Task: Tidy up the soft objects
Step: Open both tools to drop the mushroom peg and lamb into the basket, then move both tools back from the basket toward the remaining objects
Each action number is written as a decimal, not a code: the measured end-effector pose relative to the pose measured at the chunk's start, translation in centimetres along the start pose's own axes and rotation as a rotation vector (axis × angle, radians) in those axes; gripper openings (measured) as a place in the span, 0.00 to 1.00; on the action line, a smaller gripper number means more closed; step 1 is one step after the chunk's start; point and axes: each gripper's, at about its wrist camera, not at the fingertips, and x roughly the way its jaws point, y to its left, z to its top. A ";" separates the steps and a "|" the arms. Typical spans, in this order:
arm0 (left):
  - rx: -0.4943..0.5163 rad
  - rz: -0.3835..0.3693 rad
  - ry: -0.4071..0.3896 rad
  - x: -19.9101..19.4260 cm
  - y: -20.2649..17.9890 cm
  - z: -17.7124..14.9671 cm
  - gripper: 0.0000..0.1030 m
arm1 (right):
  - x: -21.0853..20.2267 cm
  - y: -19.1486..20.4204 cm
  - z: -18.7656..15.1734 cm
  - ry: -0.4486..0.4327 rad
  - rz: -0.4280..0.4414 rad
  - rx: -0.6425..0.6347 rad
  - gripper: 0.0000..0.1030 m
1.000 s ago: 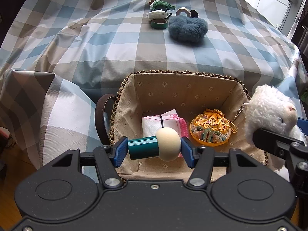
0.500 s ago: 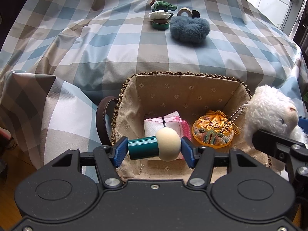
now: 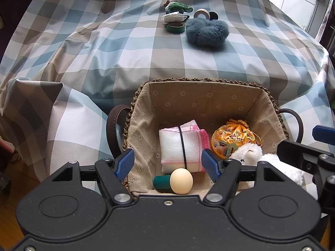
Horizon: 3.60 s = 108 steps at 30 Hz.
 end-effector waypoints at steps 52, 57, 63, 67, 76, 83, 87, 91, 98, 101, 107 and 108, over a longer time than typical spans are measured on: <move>0.075 0.037 -0.051 -1.1 -0.6 1.1 0.84 | 0.4 -0.7 0.4 -0.002 -0.006 0.009 0.80; 0.110 0.049 -0.081 -0.7 -0.5 2.8 0.86 | 0.9 -1.5 2.0 -0.040 -0.015 0.021 0.84; 0.126 0.030 -0.112 0.3 0.1 6.1 0.90 | 2.1 -3.2 5.2 -0.118 -0.061 0.012 0.87; 0.144 0.047 -0.159 1.3 0.1 8.6 0.94 | 3.5 -4.5 7.6 -0.176 -0.085 0.015 0.93; 0.173 0.064 -0.247 5.1 0.5 13.9 0.97 | 9.0 -5.5 12.6 -0.225 -0.089 0.072 1.00; 0.155 0.081 -0.283 10.0 1.9 17.1 0.97 | 14.0 -5.6 14.7 -0.213 -0.102 0.058 1.00; 0.137 0.092 -0.323 12.5 2.9 18.5 0.97 | 16.3 -4.9 15.1 -0.211 -0.095 0.022 1.00; 0.126 0.122 -0.339 15.0 3.8 19.7 0.97 | 18.3 -3.8 15.5 -0.197 -0.080 -0.011 0.99; 0.072 0.155 -0.312 19.3 5.5 20.8 0.96 | 19.8 -3.0 17.0 -0.236 -0.100 -0.049 0.99; 0.024 0.112 -0.305 19.6 6.4 20.6 0.98 | 20.2 -3.2 18.3 -0.258 -0.111 -0.043 0.99; 0.035 0.127 -0.336 19.7 6.0 20.0 0.98 | 21.6 -3.5 22.0 -0.329 -0.183 -0.059 0.99; 0.042 0.136 -0.343 19.7 5.9 19.9 0.98 | 22.1 -3.6 22.8 -0.337 -0.201 -0.061 0.99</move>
